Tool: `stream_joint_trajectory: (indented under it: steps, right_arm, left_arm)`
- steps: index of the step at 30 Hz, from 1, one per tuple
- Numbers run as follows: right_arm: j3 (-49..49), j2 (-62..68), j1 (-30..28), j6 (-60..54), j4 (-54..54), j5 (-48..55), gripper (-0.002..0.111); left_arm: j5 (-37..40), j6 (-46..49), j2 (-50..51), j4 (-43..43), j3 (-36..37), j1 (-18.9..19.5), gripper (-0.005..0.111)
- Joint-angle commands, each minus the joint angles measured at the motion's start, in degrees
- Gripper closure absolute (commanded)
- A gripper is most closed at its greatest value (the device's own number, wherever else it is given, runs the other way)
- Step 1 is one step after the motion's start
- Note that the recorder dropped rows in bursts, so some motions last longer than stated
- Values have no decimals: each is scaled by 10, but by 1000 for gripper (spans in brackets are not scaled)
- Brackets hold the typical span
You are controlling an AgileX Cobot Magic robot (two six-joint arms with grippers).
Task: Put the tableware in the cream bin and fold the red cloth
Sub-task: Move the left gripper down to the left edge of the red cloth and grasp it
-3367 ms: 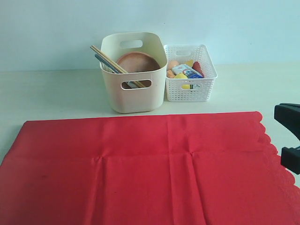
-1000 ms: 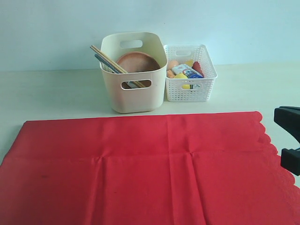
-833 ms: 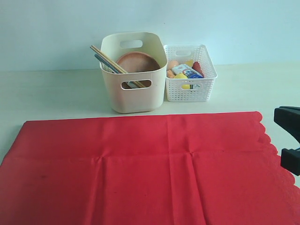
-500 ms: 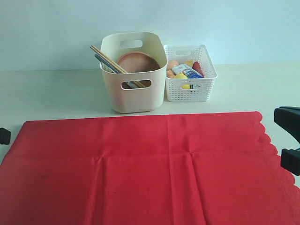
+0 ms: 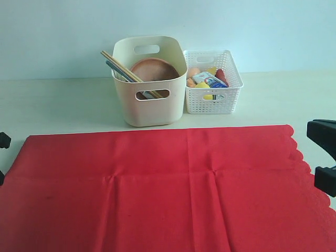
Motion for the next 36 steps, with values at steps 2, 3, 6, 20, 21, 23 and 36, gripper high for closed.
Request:
stream_joint_trajectory:
  steps: [2, 3, 6, 20, 21, 23, 36]
  right_arm:
    - [2, -3, 0, 3, 3, 0, 108]
    - [2, -3, 0, 3, 14, 3, 108]
    - [2, -3, 0, 0, 23, 8, 108]
    - [2, -3, 0, 0, 23, 8, 108]
    - [2, -3, 0, 0, 23, 8, 108]
    - [2, -3, 0, 0, 23, 8, 108]
    - [2, -3, 0, 0, 23, 8, 108]
  left_arm:
    - [31, 22, 59, -6, -48, 32, 54]
    - [32, 27, 67, -9, -54, 35, 49]
    - [44, 48, 94, -21, -77, 39, 39]
    - [128, 151, 194, -83, -131, 40, 39]
    - [128, 155, 196, -85, -131, 40, 39]
    - [132, 161, 199, -85, -131, 40, 39]
    - [131, 159, 206, -68, -132, 74, 39]
